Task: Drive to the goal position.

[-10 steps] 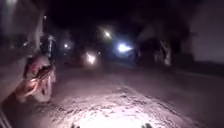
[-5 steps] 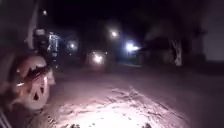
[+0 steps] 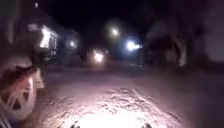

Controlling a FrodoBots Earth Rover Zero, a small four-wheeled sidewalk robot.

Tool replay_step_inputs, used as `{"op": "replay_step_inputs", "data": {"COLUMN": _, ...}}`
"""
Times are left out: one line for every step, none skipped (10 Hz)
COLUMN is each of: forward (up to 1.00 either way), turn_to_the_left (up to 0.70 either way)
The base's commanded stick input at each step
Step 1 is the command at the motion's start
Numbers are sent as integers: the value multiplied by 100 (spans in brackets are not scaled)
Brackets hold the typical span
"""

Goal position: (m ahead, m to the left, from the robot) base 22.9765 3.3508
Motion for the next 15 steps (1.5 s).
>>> {"op": "replay_step_inputs", "data": {"forward": 70, "turn_to_the_left": 0}}
{"op": "replay_step_inputs", "data": {"forward": 70, "turn_to_the_left": 0}}
{"op": "replay_step_inputs", "data": {"forward": 70, "turn_to_the_left": 0}}
{"op": "replay_step_inputs", "data": {"forward": 70, "turn_to_the_left": 0}}
{"op": "replay_step_inputs", "data": {"forward": 70, "turn_to_the_left": 0}}
{"op": "replay_step_inputs", "data": {"forward": 70, "turn_to_the_left": 0}}
{"op": "replay_step_inputs", "data": {"forward": 70, "turn_to_the_left": 0}}
{"op": "replay_step_inputs", "data": {"forward": 70, "turn_to_the_left": 0}}
{"op": "replay_step_inputs", "data": {"forward": 70, "turn_to_the_left": 0}}
{"op": "replay_step_inputs", "data": {"forward": 70, "turn_to_the_left": 0}}
{"op": "replay_step_inputs", "data": {"forward": 70, "turn_to_the_left": 0}}
{"op": "replay_step_inputs", "data": {"forward": 70, "turn_to_the_left": 0}}
{"op": "replay_step_inputs", "data": {"forward": 70, "turn_to_the_left": 0}}
{"op": "replay_step_inputs", "data": {"forward": 70, "turn_to_the_left": 0}}
{"op": "replay_step_inputs", "data": {"forward": 70, "turn_to_the_left": 0}}
